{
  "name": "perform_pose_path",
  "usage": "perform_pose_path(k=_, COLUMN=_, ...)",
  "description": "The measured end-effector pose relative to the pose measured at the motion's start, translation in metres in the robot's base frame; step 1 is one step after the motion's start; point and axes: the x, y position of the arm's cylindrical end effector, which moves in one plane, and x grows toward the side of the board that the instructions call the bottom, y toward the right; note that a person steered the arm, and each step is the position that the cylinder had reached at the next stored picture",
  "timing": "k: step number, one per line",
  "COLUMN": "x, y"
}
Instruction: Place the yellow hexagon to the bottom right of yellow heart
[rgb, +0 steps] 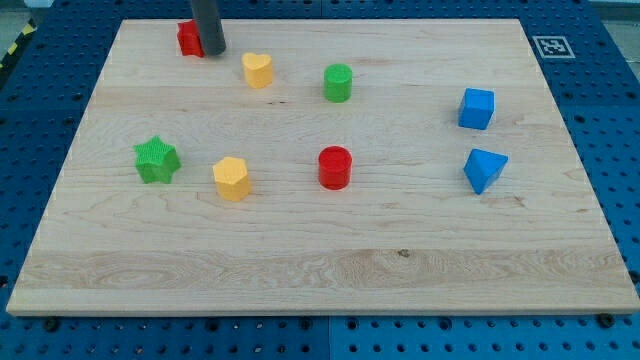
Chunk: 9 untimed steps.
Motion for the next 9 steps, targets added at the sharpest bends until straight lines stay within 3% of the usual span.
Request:
perform_pose_path(k=1, x=0.029, y=0.001)
perform_pose_path(k=3, x=0.041, y=0.000)
perform_pose_path(k=4, x=0.078, y=-0.029)
perform_pose_path(k=6, x=0.200, y=-0.101)
perform_pose_path(k=7, x=0.250, y=-0.104)
perform_pose_path(k=9, x=0.245, y=0.001)
